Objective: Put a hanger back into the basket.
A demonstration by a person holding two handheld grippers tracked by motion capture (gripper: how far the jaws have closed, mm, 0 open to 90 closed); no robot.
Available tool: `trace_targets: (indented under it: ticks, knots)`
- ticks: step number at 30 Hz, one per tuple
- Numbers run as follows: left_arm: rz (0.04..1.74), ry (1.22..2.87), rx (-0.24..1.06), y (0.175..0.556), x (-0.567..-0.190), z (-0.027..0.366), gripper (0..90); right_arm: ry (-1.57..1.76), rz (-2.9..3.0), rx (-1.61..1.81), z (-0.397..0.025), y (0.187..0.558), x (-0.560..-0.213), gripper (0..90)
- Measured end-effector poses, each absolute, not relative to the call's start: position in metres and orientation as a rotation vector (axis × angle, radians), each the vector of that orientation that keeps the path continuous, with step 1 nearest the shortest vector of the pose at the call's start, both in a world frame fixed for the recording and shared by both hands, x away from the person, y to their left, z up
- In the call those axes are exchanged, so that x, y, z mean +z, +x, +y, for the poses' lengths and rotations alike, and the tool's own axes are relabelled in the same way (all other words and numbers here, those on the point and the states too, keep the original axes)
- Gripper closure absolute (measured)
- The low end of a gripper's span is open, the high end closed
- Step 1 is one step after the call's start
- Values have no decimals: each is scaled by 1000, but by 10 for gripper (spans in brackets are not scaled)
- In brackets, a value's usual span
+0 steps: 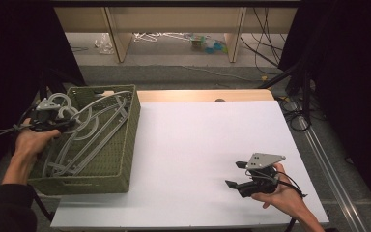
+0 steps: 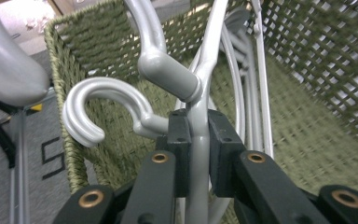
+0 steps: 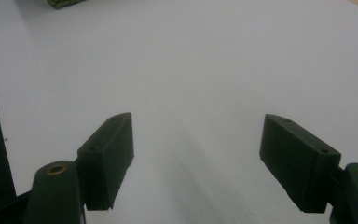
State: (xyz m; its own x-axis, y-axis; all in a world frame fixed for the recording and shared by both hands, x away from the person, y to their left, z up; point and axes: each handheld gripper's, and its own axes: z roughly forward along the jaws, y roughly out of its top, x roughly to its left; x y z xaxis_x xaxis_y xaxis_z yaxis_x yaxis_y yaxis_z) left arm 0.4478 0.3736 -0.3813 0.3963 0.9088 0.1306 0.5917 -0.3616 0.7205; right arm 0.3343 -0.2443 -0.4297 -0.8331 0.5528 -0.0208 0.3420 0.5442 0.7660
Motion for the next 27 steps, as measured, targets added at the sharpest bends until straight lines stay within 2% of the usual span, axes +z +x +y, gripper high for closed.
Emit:
trace_targets:
  ticks: [6,12,15,19,21,27]
  knots:
    - [1321,2100,672,456,-391,365,805,753,2516,1168,-246,334,-428,266]
    - [1376,2064,705,455,-403,368,789,758,2523,1165,-245,333,-429,266]
    - [1411,2108,723,456,-411,369,747,762,2523,1165,-245,334,-429,265]
    - [1438,2065,735,452,-411,372,669,765,2519,1170,-246,334,-429,263]
    - [1444,2015,749,448,-406,374,615,770,2516,1166,-246,334,-430,263]
    - [1413,1867,766,427,-383,377,542,772,2513,1177,-245,334,-430,260]
